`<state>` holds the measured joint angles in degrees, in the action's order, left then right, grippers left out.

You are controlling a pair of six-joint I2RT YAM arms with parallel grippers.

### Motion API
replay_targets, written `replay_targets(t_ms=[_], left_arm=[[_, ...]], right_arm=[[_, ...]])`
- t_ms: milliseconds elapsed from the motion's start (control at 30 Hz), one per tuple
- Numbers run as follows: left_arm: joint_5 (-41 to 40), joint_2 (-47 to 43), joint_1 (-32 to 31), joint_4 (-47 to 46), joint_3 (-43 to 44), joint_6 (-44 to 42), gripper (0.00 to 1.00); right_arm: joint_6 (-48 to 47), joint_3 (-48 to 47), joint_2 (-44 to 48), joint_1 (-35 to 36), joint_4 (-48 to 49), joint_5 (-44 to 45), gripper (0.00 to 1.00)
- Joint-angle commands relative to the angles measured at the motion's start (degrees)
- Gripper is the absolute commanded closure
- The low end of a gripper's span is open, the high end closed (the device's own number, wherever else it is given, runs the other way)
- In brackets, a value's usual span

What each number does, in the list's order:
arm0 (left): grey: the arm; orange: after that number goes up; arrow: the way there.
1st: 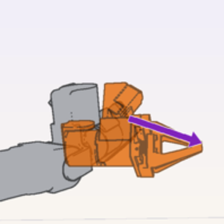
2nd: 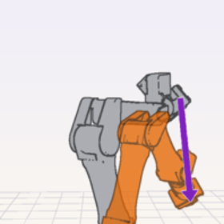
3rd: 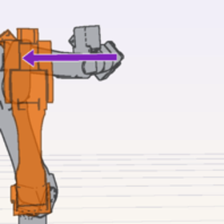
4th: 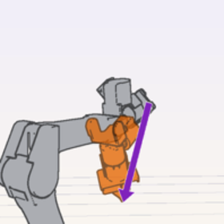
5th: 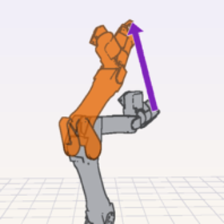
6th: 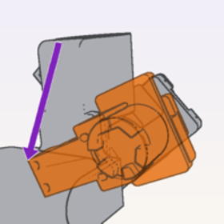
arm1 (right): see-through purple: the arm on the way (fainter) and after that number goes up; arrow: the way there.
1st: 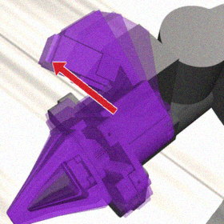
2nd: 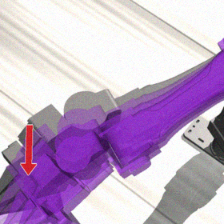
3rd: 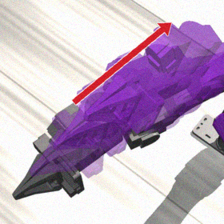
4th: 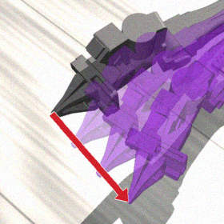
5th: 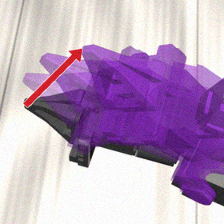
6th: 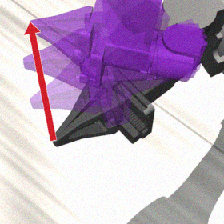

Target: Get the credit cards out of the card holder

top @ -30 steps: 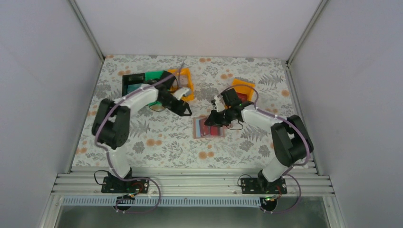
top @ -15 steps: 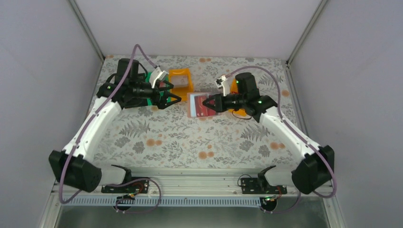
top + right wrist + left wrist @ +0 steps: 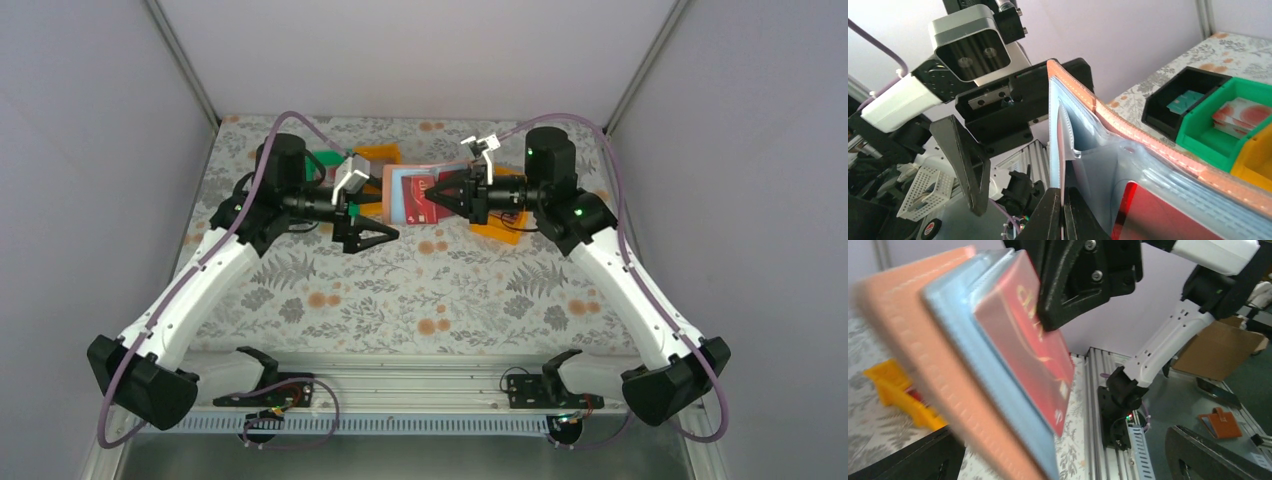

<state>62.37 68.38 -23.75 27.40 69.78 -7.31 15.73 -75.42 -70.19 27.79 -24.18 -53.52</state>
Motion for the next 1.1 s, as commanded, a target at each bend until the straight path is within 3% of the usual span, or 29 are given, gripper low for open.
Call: replay_targets(t_ms=[0, 67, 100, 233, 400, 500, 600, 700, 800, 1067], left_arm=[[2.1, 0.1, -3.1, -6.7, 1.0, 2.4, 0.00], [1.8, 1.0, -4.4, -9.2, 1.3, 4.5, 0.03], [1.7, 1.4, -4.6, -10.4, 1.2, 5.9, 0.09], [1.4, 1.8, -4.8, -12.5, 1.5, 8.0, 0.44], [1.8, 1.0, -5.3, -14.0, 0.6, 8.8, 0.96], [2.2, -0.2, -5.3, -14.7, -0.7, 9.5, 0.98], [2.7, -1.4, -5.2, -15.3, -1.6, 9.2, 0.98], [4.0, -2.5, -4.8, -14.9, -1.1, 7.8, 0.98], [5.6, -3.4, -4.6, -15.2, -0.9, 7.4, 0.98], [8.4, -3.3, -4.6, -12.7, 0.4, 2.6, 0.98]], right_arm=[[-2.0, -3.0, -0.4, 0.5, 2.0, -4.9, 0.96], [-2.4, -2.7, -0.6, 0.8, 1.8, -5.4, 0.96], [-2.5, -2.6, -0.8, 0.9, 1.5, -5.6, 0.96], [-2.9, -2.4, -1.1, 1.3, 1.3, -7.3, 0.96], [-3.0, -2.4, -1.3, 2.0, 1.9, -8.5, 0.96], [-3.6, -3.1, -2.0, 2.0, 1.5, -8.6, 0.90], [-5.9, -3.7, -2.4, 1.9, -0.7, -8.9, 0.64], [-8.7, -2.7, -1.3, 1.1, -2.4, -11.1, 0.57], [-10.6, -2.6, -0.3, 0.5, -4.4, -12.5, 0.58], [-14.3, -3.4, 0.4, -0.5, -8.9, -9.3, 0.74]])
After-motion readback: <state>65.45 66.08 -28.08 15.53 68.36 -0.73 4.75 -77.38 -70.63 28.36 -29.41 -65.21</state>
